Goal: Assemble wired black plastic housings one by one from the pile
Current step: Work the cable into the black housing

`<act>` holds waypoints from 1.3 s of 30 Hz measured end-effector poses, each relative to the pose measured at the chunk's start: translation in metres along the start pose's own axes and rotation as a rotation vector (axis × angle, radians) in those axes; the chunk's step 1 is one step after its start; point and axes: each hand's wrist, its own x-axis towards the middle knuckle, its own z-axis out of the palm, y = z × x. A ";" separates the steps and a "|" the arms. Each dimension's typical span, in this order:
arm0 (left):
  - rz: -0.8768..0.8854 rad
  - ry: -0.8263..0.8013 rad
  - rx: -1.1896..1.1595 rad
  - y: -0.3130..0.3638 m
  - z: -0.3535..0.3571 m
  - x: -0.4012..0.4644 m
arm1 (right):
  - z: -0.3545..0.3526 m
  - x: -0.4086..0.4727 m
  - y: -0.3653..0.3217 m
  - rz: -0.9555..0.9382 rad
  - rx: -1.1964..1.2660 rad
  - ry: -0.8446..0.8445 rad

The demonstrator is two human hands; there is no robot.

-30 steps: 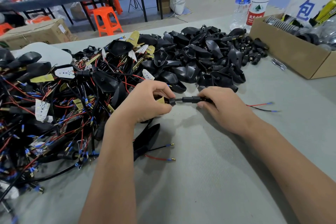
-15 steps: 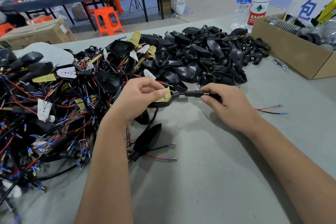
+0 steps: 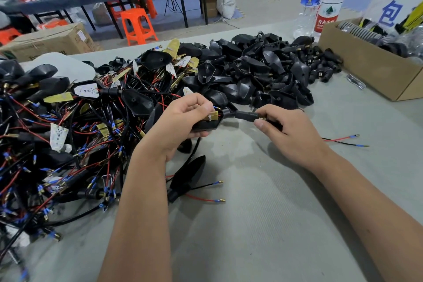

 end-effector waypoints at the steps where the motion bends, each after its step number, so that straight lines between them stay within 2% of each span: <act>1: 0.012 0.025 0.022 0.000 0.001 0.001 | 0.000 0.000 0.000 0.003 -0.010 -0.005; 8: 0.061 0.112 0.123 -0.005 0.008 0.006 | -0.003 -0.001 -0.005 0.025 -0.019 -0.027; 11: 0.024 0.111 0.060 -0.006 0.009 0.009 | -0.002 0.000 -0.004 0.023 -0.063 -0.024; 14: -0.045 0.100 0.084 -0.007 0.017 0.013 | 0.001 0.002 -0.009 -0.040 -0.119 0.052; 18: -0.089 0.023 0.171 -0.006 0.040 0.017 | 0.011 0.002 -0.023 -0.163 -0.044 0.101; 22: -0.145 -0.067 0.201 -0.004 0.053 0.017 | 0.015 0.001 -0.024 -0.115 0.021 0.085; 26: -0.202 -0.016 0.115 -0.002 0.057 0.016 | 0.013 0.001 -0.022 -0.122 0.042 0.047; 31: -0.258 0.055 0.079 -0.003 0.059 0.017 | 0.012 0.000 -0.021 -0.211 0.064 0.105; 36: -0.302 0.046 -0.052 -0.004 0.056 0.018 | 0.013 0.000 -0.021 -0.238 0.110 0.183; 39: -0.304 0.020 -0.032 -0.003 0.055 0.018 | 0.015 0.000 -0.024 -0.251 0.049 0.223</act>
